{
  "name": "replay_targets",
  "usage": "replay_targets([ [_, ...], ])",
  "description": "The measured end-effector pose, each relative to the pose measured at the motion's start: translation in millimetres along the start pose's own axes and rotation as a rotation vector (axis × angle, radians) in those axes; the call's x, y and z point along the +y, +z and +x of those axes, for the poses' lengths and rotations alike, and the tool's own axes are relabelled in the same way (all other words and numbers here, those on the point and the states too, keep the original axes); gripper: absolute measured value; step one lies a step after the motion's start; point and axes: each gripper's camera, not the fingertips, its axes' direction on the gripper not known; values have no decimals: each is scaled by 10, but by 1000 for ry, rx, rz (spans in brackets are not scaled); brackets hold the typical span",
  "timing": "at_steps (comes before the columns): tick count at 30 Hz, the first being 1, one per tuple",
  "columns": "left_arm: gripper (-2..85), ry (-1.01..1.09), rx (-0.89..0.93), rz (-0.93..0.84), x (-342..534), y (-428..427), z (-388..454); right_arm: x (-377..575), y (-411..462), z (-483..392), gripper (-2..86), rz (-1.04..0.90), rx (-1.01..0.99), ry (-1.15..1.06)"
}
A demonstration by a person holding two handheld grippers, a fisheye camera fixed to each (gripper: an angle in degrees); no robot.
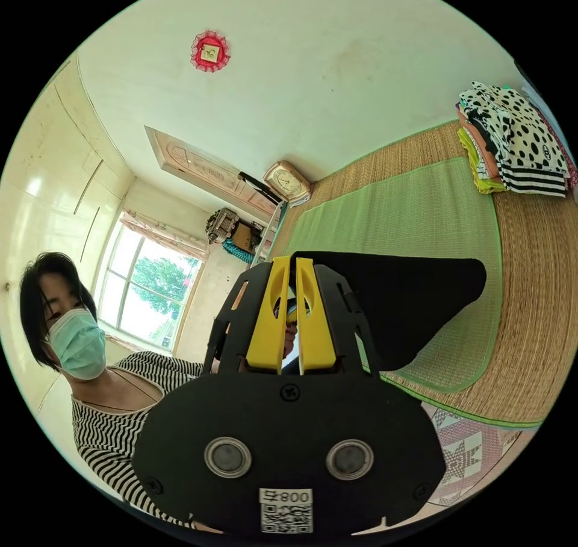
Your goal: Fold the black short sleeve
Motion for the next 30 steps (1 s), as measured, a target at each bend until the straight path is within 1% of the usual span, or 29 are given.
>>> replay_targets([
  [4,20,-10,37,-15,-362,184,-378,-265,-170,29,15,40,26,24],
  [6,20,1,56,-20,-574,318,-476,-481,-356,28,16,89,27,30],
  [10,20,82,79,-72,-1081,753,-536,-778,-754,-100,16,186,23,-1],
  [12,21,125,83,-97,-1263,970,-548,-892,-1093,-190,16,252,35,-27],
  [16,21,210,62,-203,-1484,1554,-745,-776,-1656,-85,15,363,84,-6],
  [19,21,226,-42,-300,-1484,2044,-1212,-461,-2047,391,16,432,151,118],
  [21,21,189,-118,-362,-1465,2372,-1661,-158,-2258,966,16,451,279,290],
  [22,21,158,-162,-431,-1455,2612,-2001,-87,-2297,1127,17,447,307,339],
  [23,22,121,-233,-482,-1428,2805,-2323,49,-2366,1442,17,432,352,445],
  [24,22,112,-254,-501,-1409,2885,-2462,170,-2426,1677,17,419,388,520],
  [26,22,92,-286,-569,-1346,3127,-2890,300,-2535,1872,17,425,400,581],
  [30,22,141,-296,-624,-1350,3318,-3209,267,-2691,1967,17,371,475,590],
])
